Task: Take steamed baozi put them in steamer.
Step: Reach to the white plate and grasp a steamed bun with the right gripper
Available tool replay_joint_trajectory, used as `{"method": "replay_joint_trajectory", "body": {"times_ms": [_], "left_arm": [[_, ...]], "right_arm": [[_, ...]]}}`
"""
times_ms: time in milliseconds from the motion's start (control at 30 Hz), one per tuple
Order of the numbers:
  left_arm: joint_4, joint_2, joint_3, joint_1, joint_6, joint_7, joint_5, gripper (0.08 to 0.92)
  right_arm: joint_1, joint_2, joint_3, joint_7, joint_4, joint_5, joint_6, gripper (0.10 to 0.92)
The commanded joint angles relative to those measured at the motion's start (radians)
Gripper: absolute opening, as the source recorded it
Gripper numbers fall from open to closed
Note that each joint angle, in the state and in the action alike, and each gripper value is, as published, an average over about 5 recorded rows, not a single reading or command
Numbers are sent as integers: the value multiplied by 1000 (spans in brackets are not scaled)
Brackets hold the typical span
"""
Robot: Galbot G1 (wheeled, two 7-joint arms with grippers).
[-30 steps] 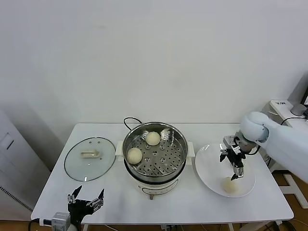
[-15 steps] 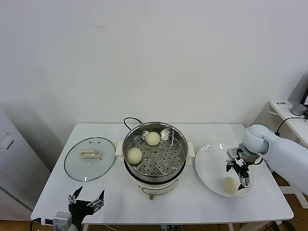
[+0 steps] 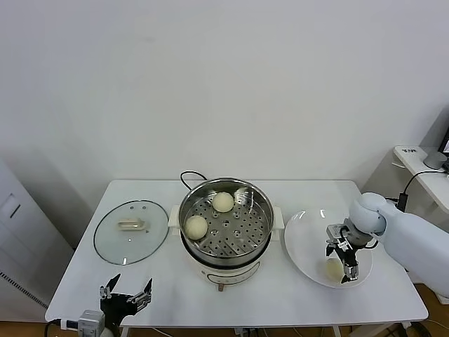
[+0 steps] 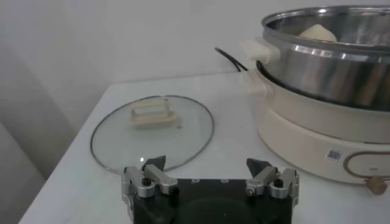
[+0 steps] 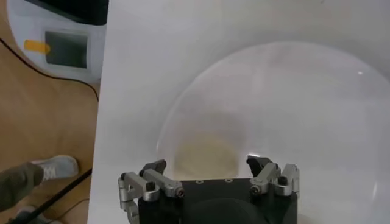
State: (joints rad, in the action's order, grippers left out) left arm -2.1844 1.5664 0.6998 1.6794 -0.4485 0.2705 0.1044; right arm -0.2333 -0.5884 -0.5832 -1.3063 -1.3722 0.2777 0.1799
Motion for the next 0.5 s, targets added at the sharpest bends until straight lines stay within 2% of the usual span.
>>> {"method": "replay_joint_trajectory", "body": {"times_ms": [33,500], "left_arm": [[2,0,-2,-1,1,-1,1,823],[5,0,-5,0,2,-1,1,823]], "right_arm": [[-34,-5,30,17,6,13,9,823],[-46,-15,41,33,14,17,35,823]]}}
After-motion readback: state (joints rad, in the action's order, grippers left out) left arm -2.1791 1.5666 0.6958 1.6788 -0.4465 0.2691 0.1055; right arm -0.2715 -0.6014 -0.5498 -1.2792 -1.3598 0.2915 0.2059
